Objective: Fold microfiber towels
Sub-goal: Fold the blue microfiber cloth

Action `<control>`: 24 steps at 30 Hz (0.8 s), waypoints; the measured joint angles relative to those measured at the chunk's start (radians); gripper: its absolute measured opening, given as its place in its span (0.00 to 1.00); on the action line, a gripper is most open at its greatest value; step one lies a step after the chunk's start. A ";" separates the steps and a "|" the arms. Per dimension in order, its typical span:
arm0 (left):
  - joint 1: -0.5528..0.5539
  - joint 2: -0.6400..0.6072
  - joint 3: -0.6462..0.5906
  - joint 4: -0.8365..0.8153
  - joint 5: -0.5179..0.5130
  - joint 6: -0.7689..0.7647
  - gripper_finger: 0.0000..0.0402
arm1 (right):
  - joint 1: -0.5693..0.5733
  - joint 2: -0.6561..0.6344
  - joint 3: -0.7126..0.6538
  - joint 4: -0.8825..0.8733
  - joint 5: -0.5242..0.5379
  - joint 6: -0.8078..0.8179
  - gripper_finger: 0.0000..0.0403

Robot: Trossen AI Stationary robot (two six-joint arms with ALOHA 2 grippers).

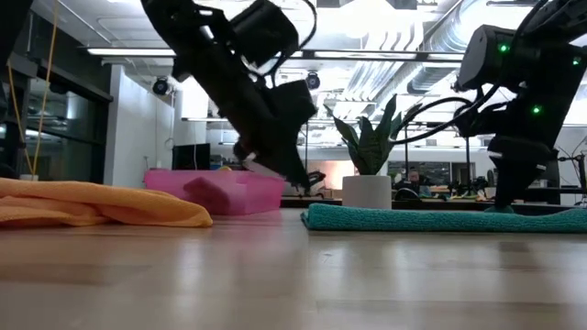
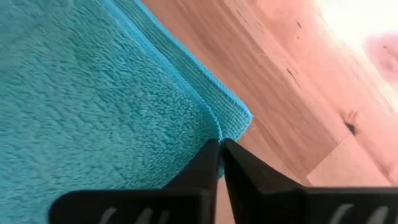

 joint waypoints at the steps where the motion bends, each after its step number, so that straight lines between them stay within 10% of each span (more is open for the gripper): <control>1: 0.000 -0.006 0.002 0.011 0.002 0.014 0.00 | 0.000 -0.010 0.000 -0.002 0.000 0.000 0.08; 13: -0.024 -0.166 0.002 -0.057 0.036 0.095 0.00 | 0.004 -0.198 0.085 -0.087 0.004 -0.060 0.49; 24: -0.234 -0.068 0.003 0.081 0.054 0.093 0.04 | 0.163 -0.257 0.130 -0.076 -0.114 -0.007 0.53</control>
